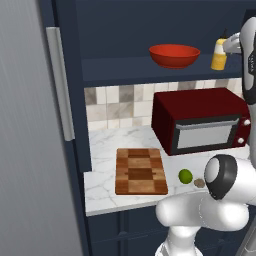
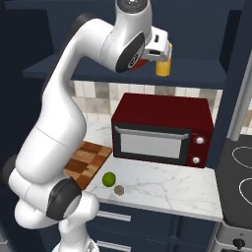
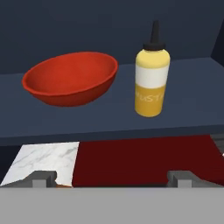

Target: Open the cabinet. Place the bowl and condiment on the counter. Then place the lime and garlic on the cutting board.

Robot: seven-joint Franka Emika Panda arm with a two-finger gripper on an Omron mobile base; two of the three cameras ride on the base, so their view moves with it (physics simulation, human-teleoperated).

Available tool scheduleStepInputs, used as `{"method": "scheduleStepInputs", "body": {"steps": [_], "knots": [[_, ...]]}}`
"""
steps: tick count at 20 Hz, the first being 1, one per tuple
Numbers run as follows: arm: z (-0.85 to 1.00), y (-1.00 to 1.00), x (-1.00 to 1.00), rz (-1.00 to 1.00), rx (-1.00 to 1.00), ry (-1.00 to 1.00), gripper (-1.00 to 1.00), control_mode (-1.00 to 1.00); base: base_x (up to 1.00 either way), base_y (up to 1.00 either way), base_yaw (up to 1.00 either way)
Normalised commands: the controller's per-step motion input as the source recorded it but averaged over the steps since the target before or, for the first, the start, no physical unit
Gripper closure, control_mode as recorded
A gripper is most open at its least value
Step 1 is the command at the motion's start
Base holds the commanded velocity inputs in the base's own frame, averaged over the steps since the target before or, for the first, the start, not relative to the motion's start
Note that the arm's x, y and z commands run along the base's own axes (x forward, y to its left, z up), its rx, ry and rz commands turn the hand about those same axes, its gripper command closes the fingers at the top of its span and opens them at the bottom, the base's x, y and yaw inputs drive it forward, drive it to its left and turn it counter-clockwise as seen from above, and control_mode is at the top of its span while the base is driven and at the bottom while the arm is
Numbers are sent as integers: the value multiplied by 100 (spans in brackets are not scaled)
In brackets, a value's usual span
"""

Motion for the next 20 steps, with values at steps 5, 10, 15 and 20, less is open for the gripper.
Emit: {"method": "scheduleStepInputs", "body": {"steps": [5,10,15,20], "knots": [[-2,0,3,0,0,-8,-100,-100,0,0,0],[-1,0,0,0,0,-5,-100,-100,0,0,0],[-3,0,0,0,0,-1,-100,-100,0,0,0],[-1,-7,3,-1,0,0,-100,-100,0,0,0]]}}
